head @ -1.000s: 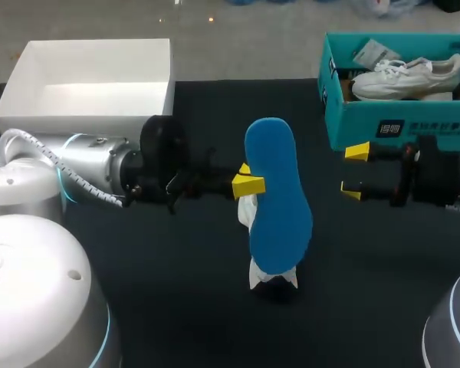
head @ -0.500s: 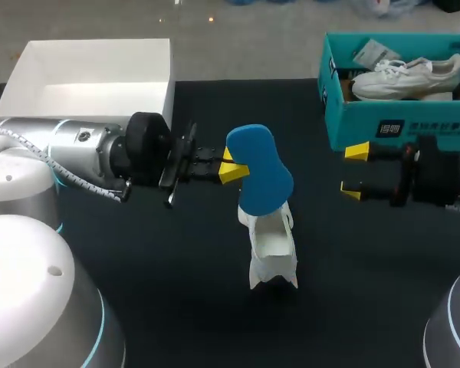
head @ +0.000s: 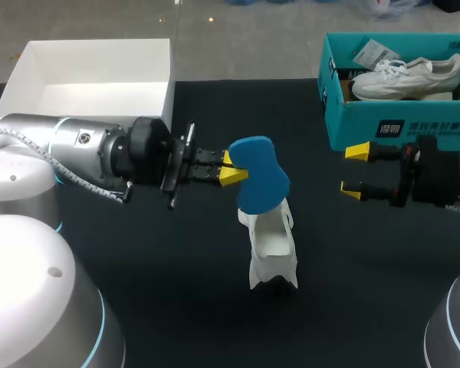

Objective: Take the shoe out of the shoebox, open the shoe tongue, remove and reinsert the insole, then place the shoe into the shoebox

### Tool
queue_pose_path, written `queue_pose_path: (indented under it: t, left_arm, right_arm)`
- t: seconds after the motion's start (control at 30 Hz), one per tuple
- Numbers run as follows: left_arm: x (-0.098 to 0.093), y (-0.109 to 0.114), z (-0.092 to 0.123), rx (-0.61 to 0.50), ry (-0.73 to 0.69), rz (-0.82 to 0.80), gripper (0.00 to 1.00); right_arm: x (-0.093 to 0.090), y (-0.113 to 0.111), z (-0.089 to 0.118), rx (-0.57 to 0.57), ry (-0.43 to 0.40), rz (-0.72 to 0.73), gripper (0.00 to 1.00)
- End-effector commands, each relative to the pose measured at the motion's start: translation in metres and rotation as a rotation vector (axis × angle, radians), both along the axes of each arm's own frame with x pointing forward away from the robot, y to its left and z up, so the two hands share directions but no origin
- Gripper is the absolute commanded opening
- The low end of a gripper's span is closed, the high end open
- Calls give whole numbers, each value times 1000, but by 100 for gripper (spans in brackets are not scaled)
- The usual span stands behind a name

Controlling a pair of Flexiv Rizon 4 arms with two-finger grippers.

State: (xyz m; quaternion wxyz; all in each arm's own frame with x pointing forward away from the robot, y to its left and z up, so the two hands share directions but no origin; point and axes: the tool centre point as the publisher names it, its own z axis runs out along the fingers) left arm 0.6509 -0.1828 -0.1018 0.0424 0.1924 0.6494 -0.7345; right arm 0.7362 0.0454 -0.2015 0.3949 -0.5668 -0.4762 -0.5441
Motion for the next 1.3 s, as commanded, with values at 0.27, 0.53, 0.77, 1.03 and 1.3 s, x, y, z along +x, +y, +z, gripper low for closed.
queue_pose_path:
  t: [0.27, 0.53, 0.77, 1.03, 1.3]
  left_arm:
    - [69, -2, -12, 2, -403, -21, 0]
    - [83, -4, -13, 88, -574, -113, 0]
    - [100, -4, -31, 147, -852, -135, 0]
    - [105, -15, -32, 187, -976, -88, 0]
    - [105, -15, -32, 187, -976, -88, 0]
  right_arm:
    - [23, 2, 11, 30, 37, 49, 100]
    - [47, 2, 14, 33, 47, 78, 100]
    - [43, 2, 12, 57, 63, 99, 100]
    - [36, 1, 18, 88, 60, 100, 100]
    - [32, -2, 20, 61, 45, 112, 100]
